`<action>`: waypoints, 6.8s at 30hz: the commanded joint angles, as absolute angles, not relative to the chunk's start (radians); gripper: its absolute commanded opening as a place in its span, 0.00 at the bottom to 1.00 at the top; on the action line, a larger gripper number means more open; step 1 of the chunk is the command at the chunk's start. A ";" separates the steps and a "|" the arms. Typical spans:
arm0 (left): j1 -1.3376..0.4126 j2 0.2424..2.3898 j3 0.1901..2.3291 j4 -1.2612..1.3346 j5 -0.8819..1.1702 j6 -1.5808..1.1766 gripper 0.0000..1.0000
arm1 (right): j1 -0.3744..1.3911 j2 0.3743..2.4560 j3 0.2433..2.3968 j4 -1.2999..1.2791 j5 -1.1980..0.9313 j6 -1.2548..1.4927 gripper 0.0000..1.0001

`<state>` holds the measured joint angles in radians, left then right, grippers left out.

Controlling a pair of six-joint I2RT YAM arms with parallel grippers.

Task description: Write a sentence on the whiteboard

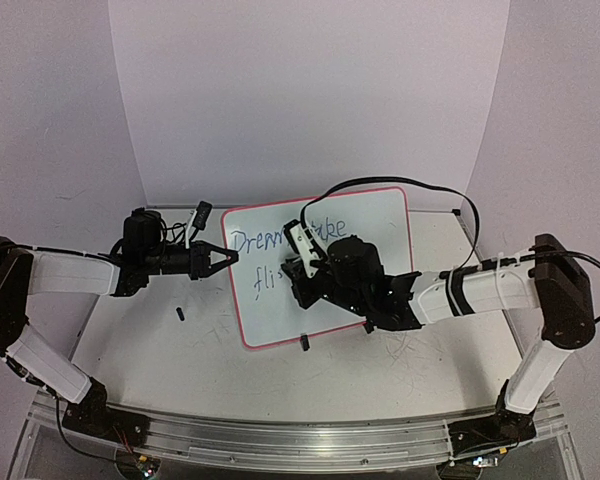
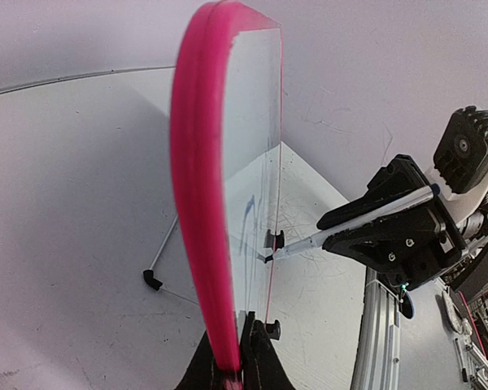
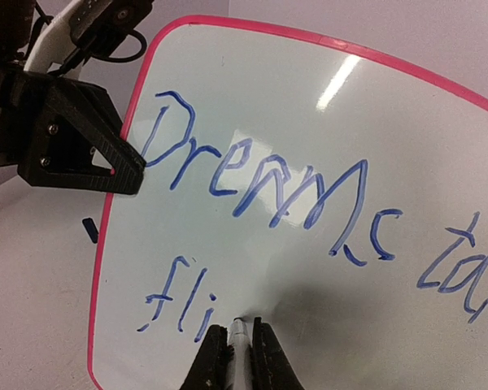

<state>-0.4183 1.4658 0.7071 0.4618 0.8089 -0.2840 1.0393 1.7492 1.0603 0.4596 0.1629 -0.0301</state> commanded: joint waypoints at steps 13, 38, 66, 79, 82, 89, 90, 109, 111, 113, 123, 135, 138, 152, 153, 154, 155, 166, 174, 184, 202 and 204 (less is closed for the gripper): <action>-0.428 1.479 0.739 0.428 0.713 -0.207 0.00 | 1.049 1.763 1.043 0.464 0.142 0.028 0.00; -0.429 1.474 0.734 0.426 0.715 -0.209 0.00 | 1.041 1.723 1.055 0.471 0.240 0.029 0.00; -0.428 1.475 0.737 0.425 0.713 -0.204 0.00 | 1.041 1.728 1.011 0.451 0.185 0.067 0.00; -0.430 1.473 0.739 0.423 0.714 -0.207 0.00 | 1.063 1.756 0.974 0.446 0.150 0.096 0.00; -0.430 1.473 0.739 0.422 0.713 -0.207 0.00 | 1.063 1.777 1.000 0.455 0.148 0.092 0.00; -0.430 1.473 0.738 0.422 0.712 -0.206 0.00 | 1.063 1.807 1.091 0.462 0.130 0.087 0.00; -0.430 1.474 0.738 0.422 0.712 -0.206 0.00 | 1.063 1.801 1.092 0.463 0.132 0.086 0.00; -0.430 1.468 0.736 0.416 0.708 -0.206 0.00 | 1.005 1.672 1.045 0.509 0.095 0.017 0.00; -0.430 1.468 0.739 0.414 0.709 -0.205 0.00 | 1.004 1.681 1.055 0.512 0.090 0.016 0.00; -0.430 1.471 0.741 0.414 0.709 -0.204 0.00 | 1.004 1.687 1.058 0.512 0.101 0.018 0.00; -0.430 1.476 0.743 0.413 0.713 -0.203 0.00 | 0.990 1.712 1.076 0.510 0.137 0.036 0.00; -0.430 1.480 0.745 0.411 0.712 -0.201 0.00 | 0.991 1.731 1.088 0.510 0.147 0.029 0.00; -0.430 1.479 0.745 0.411 0.712 -0.199 0.00 | 0.990 1.735 1.081 0.507 0.159 0.032 0.00; -0.430 1.477 0.744 0.411 0.710 -0.198 0.00 | 0.997 1.708 1.008 0.477 0.150 0.071 0.00; -0.430 1.477 0.745 0.411 0.710 -0.198 0.00 | 0.999 1.707 1.003 0.476 0.149 0.075 0.00; -0.430 1.476 0.745 0.411 0.710 -0.198 0.00 | 1.001 1.706 0.997 0.475 0.147 0.079 0.00; -0.430 1.476 0.745 0.411 0.710 -0.198 0.00 | 1.002 1.706 0.991 0.474 0.145 0.083 0.00; -0.430 1.474 0.744 0.410 0.713 -0.199 0.00 | 1.015 1.702 0.956 0.472 0.142 0.115 0.00; -0.430 1.471 0.744 0.410 0.712 -0.201 0.00 | 1.012 1.708 1.011 0.488 0.163 0.106 0.00; -0.430 1.473 0.741 0.410 0.712 -0.198 0.00 | 0.993 1.716 1.035 0.493 0.188 0.106 0.00; -0.431 1.479 0.746 0.408 0.716 -0.201 0.00 | 0.989 1.678 0.959 0.465 0.186 0.130 0.00; -0.431 1.479 0.746 0.408 0.715 -0.201 0.00 | 0.991 1.685 0.950 0.463 0.161 0.130 0.00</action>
<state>-0.4202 1.4662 0.7143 0.4450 0.8047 -0.2794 1.0023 1.6978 0.9747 0.4782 0.1704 0.1144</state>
